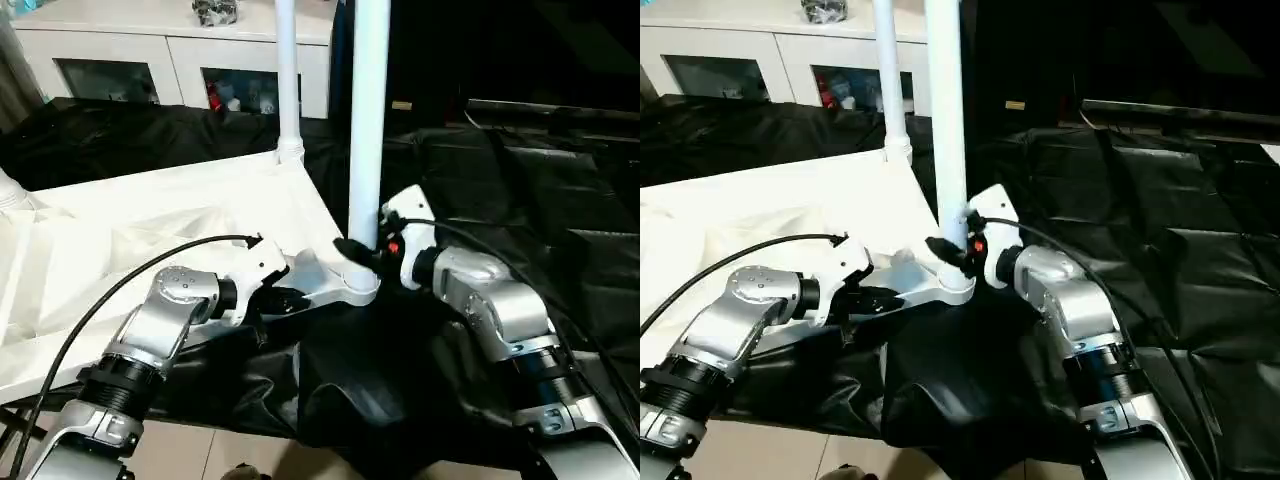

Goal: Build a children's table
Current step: Insert table leg to table base

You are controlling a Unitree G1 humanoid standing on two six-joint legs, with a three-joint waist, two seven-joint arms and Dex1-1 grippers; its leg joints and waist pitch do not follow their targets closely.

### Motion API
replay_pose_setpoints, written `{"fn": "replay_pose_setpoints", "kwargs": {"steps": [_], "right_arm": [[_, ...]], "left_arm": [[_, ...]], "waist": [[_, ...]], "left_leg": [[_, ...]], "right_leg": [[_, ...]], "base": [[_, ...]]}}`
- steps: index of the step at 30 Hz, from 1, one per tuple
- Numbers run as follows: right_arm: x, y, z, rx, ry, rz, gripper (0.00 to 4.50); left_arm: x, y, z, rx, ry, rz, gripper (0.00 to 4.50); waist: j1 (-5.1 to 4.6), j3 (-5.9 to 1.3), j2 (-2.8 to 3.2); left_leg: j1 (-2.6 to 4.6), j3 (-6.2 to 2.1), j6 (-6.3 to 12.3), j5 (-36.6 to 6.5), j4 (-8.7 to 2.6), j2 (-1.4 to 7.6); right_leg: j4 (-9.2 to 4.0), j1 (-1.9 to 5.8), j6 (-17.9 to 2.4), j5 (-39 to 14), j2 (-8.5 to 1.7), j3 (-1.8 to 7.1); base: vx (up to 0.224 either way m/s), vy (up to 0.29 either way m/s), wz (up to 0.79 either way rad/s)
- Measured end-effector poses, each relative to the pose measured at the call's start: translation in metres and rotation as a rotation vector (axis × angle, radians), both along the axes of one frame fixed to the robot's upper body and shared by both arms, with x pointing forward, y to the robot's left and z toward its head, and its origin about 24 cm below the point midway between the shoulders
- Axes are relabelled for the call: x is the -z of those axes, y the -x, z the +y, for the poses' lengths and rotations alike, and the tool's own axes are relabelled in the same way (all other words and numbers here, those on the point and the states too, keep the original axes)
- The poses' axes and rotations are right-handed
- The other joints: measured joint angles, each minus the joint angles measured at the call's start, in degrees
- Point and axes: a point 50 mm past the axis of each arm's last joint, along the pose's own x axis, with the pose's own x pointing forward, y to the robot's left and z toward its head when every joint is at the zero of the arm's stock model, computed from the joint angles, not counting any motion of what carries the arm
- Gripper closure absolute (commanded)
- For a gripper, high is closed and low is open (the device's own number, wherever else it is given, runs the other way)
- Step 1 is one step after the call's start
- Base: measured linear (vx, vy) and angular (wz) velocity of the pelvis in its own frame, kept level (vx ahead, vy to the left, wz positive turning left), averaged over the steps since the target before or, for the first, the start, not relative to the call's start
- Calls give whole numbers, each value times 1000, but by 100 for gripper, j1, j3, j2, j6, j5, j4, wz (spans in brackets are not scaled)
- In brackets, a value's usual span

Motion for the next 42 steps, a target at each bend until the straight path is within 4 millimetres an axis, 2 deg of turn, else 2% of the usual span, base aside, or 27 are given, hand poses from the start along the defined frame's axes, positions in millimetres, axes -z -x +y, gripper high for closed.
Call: {"fn": "replay_pose_setpoints", "kwargs": {"steps": [10, 27, 31, 42], "right_arm": [[3, -1, 1, 0, 7, -2, 262], [29, 12, -18, 132, -272, -18, 262], [36, 13, -20, 166, -328, -22, 262], [45, 21, -23, 185, -338, -111, 262]], "left_arm": [[1, 2, 1, 1, -4, 0, 450], [2, 3, -2, 9, -4, 6, 450], [3, 3, -3, 9, -4, 10, 450], [4, 3, -6, 11, -3, 11, 450]], "waist": [[-8, -8, -13], [10, -15, -6], [10, -15, -6], [13, -17, -3]], "left_leg": [[5, 1, 0, 0, 0, 0], [14, 1, 0, 0, -1, -1], [38, 1, -1, -1, -3, -2], [52, 1, 0, -1, -11, -4]], "right_leg": [[1, 0, 0, 0, 0, 1], [-1, 9, -3, -2, 0, 3], [-2, 30, -1, -3, 0, 3], [-7, 45, 2, -6, -2, 3]], "base": [[0, 0, 0], [0, 0, 0], [0, 0, 0], [0, 0, 0]]}}
